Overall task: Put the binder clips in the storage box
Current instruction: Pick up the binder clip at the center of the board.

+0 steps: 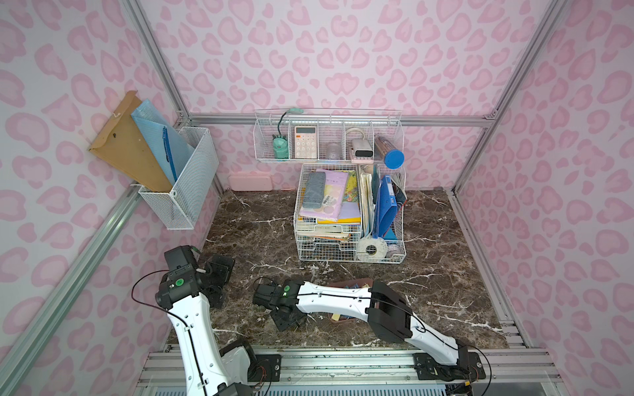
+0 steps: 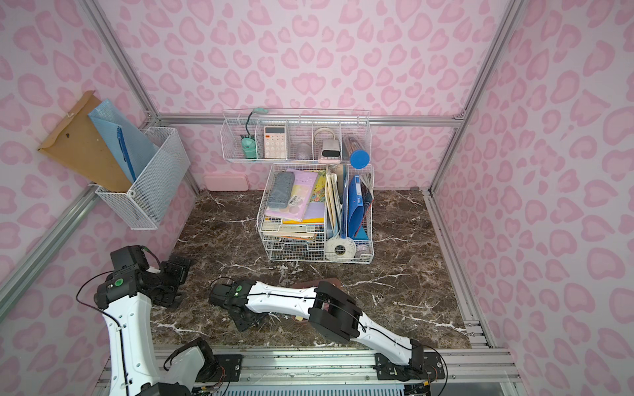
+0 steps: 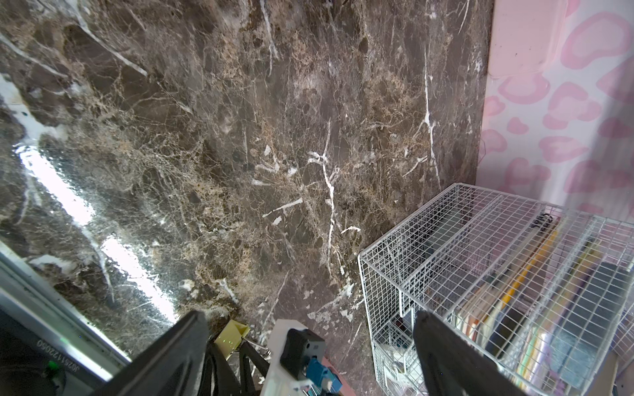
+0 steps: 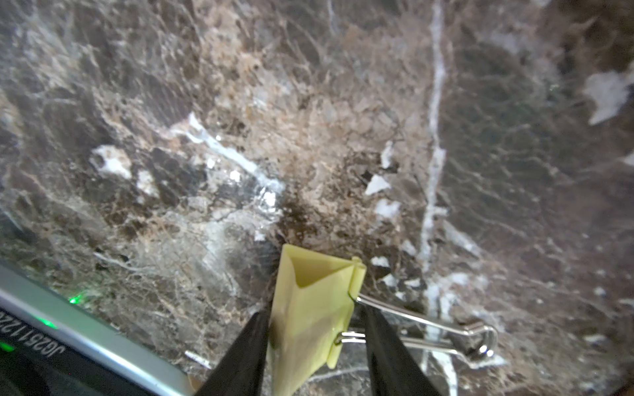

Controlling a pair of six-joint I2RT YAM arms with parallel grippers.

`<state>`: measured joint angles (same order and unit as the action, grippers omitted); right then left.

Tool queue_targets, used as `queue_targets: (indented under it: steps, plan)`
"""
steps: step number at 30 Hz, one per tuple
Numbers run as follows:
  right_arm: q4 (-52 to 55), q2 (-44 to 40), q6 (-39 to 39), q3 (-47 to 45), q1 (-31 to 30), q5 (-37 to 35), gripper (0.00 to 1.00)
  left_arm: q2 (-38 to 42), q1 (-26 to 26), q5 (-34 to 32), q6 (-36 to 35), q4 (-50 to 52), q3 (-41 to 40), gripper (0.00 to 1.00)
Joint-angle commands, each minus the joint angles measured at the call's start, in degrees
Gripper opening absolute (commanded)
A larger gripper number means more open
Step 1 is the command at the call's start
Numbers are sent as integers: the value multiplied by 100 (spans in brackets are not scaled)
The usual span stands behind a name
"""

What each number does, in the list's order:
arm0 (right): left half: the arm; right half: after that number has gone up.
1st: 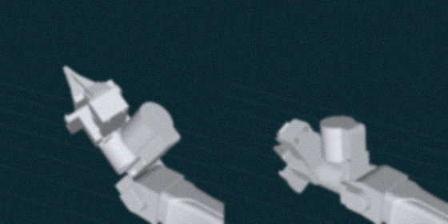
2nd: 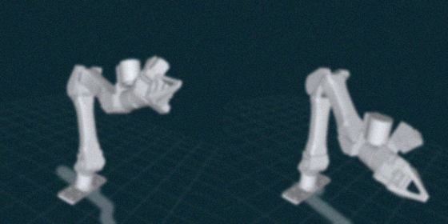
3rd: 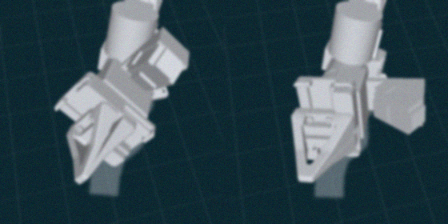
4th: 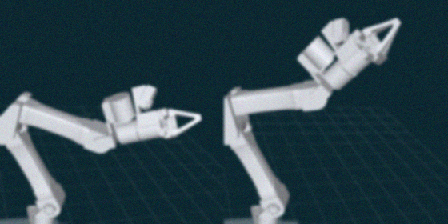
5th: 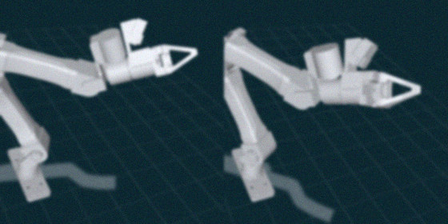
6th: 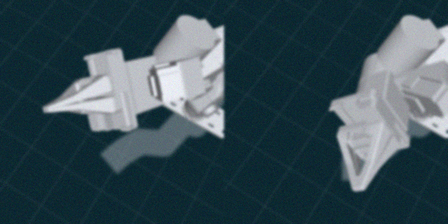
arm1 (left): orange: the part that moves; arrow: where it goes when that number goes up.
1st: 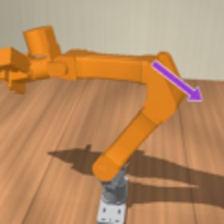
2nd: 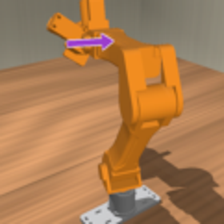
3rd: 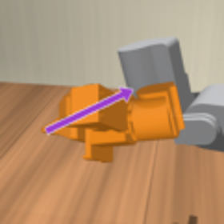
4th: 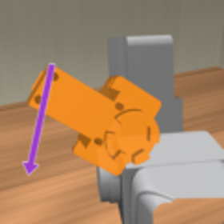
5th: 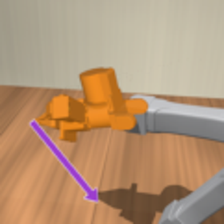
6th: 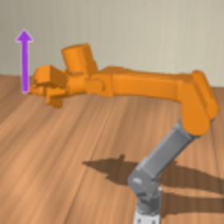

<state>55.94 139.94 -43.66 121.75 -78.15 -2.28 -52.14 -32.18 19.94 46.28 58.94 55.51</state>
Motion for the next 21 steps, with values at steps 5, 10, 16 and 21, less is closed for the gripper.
queue_targets:
  steps: [5,10,16,21]
  plan:
    - [-49,23,24,-198,27,120,43,-4,1,-87,-60,15,8,99]
    - [52,54,-42,-199,27,-4,38,-13,-5,-111,-74,21,21,99]
    - [-303,-368,-72,-481,21,-243,31,-39,-6,-92,-79,-5,22,99]
    - [-846,-1152,-125,-730,63,-325,31,-46,1,554,-457,-343,-84,93]
